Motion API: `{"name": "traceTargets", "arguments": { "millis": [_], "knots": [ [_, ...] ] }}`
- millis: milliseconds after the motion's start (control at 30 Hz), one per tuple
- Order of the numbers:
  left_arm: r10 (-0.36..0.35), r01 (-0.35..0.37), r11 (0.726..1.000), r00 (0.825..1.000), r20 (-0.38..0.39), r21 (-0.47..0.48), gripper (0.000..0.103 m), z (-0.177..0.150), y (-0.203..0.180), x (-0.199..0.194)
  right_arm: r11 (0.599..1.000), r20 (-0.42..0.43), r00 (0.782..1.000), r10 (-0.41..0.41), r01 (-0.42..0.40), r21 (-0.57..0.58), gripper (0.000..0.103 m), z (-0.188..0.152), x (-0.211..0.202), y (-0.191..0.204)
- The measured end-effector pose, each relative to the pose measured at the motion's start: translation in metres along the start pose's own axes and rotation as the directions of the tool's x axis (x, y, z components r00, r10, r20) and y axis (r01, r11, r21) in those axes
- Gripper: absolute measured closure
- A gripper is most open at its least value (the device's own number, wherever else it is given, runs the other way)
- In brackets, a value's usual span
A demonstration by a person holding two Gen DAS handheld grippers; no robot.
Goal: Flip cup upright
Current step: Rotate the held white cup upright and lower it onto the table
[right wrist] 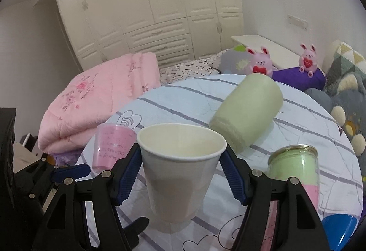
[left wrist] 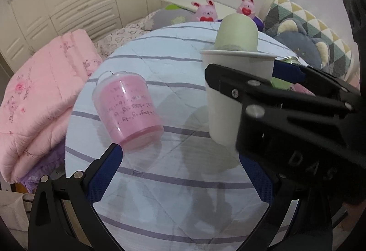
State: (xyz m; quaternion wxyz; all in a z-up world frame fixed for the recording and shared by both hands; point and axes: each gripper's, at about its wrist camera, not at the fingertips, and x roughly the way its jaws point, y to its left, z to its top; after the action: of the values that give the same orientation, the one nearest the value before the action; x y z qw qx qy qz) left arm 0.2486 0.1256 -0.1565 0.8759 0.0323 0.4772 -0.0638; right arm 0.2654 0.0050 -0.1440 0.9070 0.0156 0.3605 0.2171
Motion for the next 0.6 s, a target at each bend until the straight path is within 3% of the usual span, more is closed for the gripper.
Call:
{"name": "traceTargets", "arguments": {
  "millis": [600],
  "knots": [
    [0.064,-0.064,0.998,0.997,-0.053,0.011,0.0,-0.017,-0.001,0.002,1.0,-0.003,1.0,0.01,-0.01,-0.022,0.033,-0.033,-0.02,0.003]
  ]
}}
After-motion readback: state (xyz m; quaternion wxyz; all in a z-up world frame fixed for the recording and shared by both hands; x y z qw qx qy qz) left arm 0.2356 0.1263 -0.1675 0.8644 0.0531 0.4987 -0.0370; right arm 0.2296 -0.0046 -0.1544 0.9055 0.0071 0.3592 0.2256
